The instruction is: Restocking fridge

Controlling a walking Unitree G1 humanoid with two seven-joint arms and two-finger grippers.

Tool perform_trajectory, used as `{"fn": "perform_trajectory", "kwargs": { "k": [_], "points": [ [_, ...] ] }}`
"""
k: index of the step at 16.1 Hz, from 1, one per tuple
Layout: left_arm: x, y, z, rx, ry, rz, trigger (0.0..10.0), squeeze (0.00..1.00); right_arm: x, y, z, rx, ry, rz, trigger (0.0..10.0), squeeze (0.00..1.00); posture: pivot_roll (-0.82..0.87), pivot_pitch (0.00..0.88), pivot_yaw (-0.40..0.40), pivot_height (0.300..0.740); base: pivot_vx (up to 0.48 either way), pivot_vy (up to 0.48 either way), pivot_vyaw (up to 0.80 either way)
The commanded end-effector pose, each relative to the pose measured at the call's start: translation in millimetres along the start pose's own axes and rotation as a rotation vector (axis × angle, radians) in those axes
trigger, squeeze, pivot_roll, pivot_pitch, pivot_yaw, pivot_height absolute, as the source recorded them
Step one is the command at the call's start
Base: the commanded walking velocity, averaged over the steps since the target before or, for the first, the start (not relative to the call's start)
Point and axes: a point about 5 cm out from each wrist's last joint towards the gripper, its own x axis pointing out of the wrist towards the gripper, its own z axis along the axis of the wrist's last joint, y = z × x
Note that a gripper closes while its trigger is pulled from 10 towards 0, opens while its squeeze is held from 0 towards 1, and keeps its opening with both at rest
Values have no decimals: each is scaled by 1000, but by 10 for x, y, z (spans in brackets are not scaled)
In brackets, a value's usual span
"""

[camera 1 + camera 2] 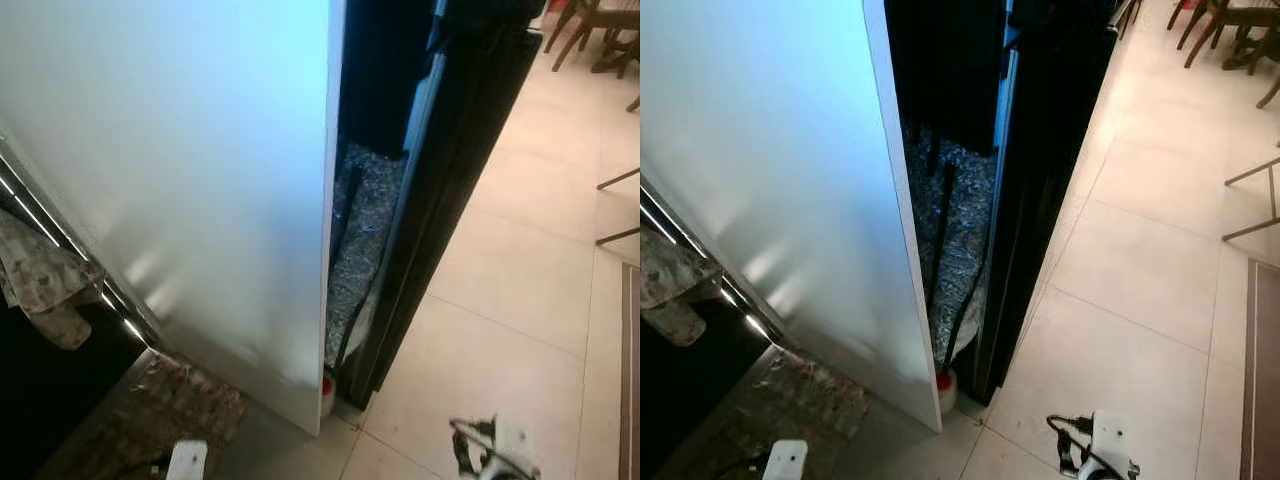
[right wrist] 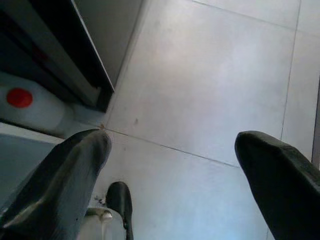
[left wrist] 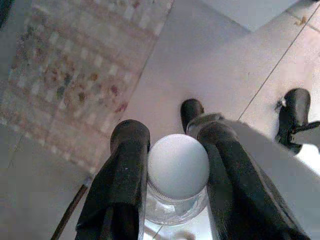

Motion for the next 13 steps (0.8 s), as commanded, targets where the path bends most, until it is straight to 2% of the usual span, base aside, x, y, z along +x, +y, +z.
{"fn": "perform_trajectory", "kwargs": {
  "k": [1,2,3,4,6,8,9,10,12,13],
  "points": [
    [-27,53,-129,39,27,14,10000,0,28,-8,518,-12,-304,0,10000,0,-79,74,32,740,0,0,0],
    [-45,92,-196,53,38,24,10000,0,-73,-19,836,-62,-501,-20,10000,0,-75,84,42,740,0,0,0],
    [-44,227,-149,70,29,43,10000,0,-242,12,996,-34,-646,-44,10000,0,-84,80,59,740,0,0,0],
    [-42,345,-86,67,17,59,10000,0,-367,29,1069,-37,-715,-47,10000,0,-89,77,69,740,0,0,0],
    [-63,423,-143,78,35,72,10000,0,-681,106,1251,-93,-854,-56,10000,0,-100,79,77,740,0,0,0],
    [-75,427,-186,86,41,70,10000,0,-951,281,1334,-130,-914,-27,10000,0,-103,83,63,740,0,0,0],
    [-76,418,-198,86,41,70,10000,0,-1075,388,1349,-115,-913,7,10000,0,-102,83,57,740,0,0,0],
    [-77,407,-204,84,42,67,10000,0,-1210,562,1378,-99,-905,78,10000,0,-103,83,50,740,0,0,0],
    [-77,395,-212,81,44,64,10000,0,-1348,767,1413,-144,-882,174,10000,0,-103,82,39,740,0,0,0],
    [-75,380,-211,79,44,61,10000,0,-1360,849,1448,-180,-862,204,10000,0,-95,80,29,740,0,0,0]
  ]
}}
